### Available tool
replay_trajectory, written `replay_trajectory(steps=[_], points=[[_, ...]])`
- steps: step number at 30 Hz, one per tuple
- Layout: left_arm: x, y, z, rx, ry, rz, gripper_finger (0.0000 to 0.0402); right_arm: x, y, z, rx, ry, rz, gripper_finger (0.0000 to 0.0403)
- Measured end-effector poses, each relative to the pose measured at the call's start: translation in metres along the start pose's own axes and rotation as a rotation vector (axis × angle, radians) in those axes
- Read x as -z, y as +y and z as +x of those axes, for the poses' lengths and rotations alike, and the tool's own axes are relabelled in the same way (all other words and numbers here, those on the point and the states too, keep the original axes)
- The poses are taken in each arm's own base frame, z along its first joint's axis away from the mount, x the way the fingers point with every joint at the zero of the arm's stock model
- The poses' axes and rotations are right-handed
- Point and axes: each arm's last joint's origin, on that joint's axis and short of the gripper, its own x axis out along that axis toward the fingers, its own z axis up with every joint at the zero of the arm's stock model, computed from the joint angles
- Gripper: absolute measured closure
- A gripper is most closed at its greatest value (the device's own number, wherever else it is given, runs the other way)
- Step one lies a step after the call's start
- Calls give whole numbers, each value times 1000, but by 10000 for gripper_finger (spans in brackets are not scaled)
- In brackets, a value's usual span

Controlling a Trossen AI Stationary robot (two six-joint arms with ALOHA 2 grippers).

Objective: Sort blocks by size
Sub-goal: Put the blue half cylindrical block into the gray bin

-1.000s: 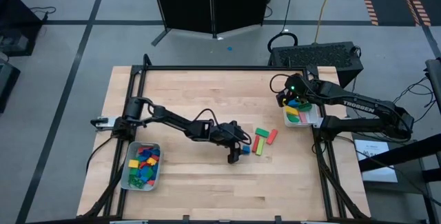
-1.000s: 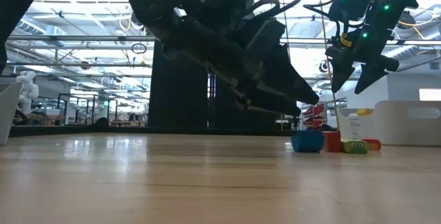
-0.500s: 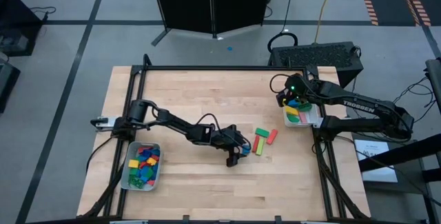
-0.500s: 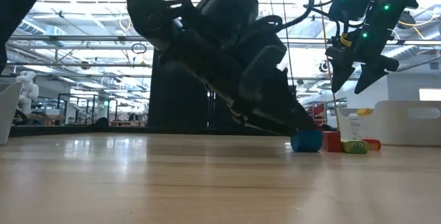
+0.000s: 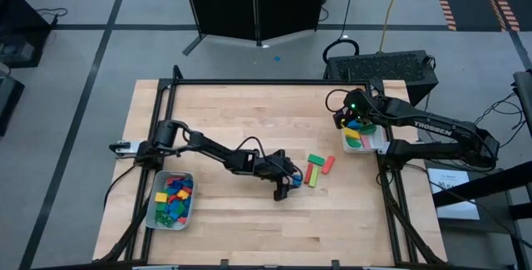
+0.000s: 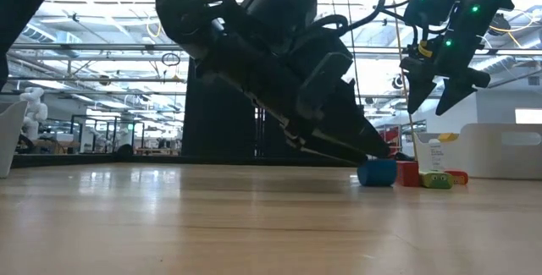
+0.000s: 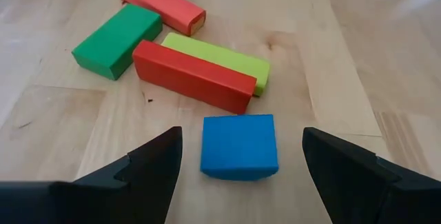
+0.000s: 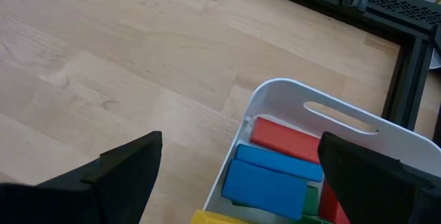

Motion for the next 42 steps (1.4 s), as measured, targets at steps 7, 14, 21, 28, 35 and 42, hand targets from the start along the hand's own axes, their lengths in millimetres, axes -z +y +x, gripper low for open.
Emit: replay_trajectory(steps=[7, 14, 21, 28, 35, 42], points=[[11, -1, 10, 6, -6, 2, 105, 0, 0, 0, -3, -5, -2, 26], [6, -2, 22, 8, -29, -28, 105, -1, 0, 0, -3, -5, -32, 26], [10, -1, 24, -10, 13, 7, 105, -1, 0, 0, -3, -5, -45, 26], [12, -2, 24, -39, 28, 10, 128, -1, 0, 0, -2, -5, -47, 26], [13, -3, 24, -84, 29, 13, 217, -1, 0, 0, -2, -5, -47, 26], [12, -3, 23, -99, 21, -78, 238, -1, 0, 0, -2, -5, -46, 26]])
